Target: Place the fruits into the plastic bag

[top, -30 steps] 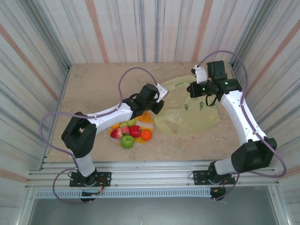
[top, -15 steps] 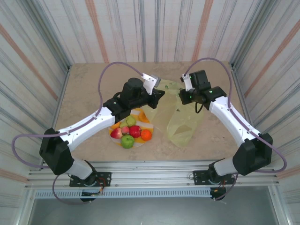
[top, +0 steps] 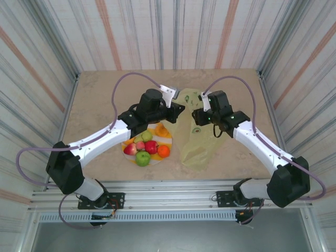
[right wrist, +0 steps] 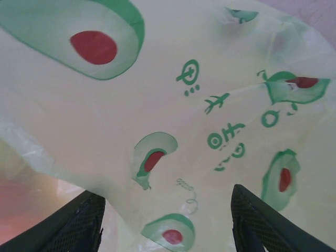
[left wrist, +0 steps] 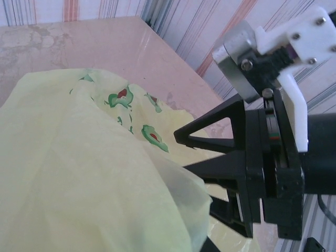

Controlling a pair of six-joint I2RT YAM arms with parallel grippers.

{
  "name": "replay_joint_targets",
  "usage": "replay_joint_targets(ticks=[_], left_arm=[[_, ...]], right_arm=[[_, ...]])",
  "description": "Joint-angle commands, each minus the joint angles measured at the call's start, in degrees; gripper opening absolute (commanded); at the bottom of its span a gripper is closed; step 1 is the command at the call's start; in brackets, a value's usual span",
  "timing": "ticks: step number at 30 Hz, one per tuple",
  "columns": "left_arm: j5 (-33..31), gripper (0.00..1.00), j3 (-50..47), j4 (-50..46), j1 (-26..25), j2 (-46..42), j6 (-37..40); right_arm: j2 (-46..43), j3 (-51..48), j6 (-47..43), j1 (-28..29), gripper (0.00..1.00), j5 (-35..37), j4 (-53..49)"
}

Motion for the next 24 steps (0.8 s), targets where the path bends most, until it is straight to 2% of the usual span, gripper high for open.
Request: replay_joint_targets(ticks=[1, 4, 8, 14, 15, 16, 19, 22, 24], left_arm=[[1.33, 0.06, 1.15, 0.13, 0.3, 0.03, -2.33], [1.53, 0.06, 1.48, 0.13, 0.32, -0.02, -3.13], [1.71, 0.05, 1.57, 0.48, 0.41, -0.37, -4.24], [2.44, 0.05, 1.25, 0.57, 0.75, -1.03, -5.46], [2.52, 0.05, 1.09, 0.66, 0.94, -1.11, -5.78], [2.77, 0.04, 0.81, 0.82, 1.26, -1.24, -6.32], [3.15, 0.05, 0.04, 1.29, 2.45, -1.25, -7.62], [2.52, 0.09, -0.42, 1.24, 3.67, -0.36, -7.09], [1.19, 0.13, 0.08, 0.6, 4.72, 0.82, -6.0]], right_arm=[[-0.96, -4.17, 4.43, 2.04, 0.69, -0.09, 6.66], [-0.7, -7.88, 6.94, 3.91, 0.71, 1.2, 12.22], [0.43, -13.4, 7.64, 7.38, 0.78, 8.52, 20.66], [3.46, -18.08, 5.04, 8.05, 0.77, 18.46, 29.3], [4.22, -18.04, 3.88, 8.06, 0.73, 19.2, 30.03], [4.95, -17.69, 2.37, 8.04, 0.65, 20.35, 30.38], [5.49, -15.19, -0.86, 7.7, 0.33, 22.69, 27.72], [2.1, -12.4, -1.53, 6.26, 0.04, 21.91, 22.53], [-0.68, -10.24, -0.22, 5.25, 0.0, 20.62, 17.9]])
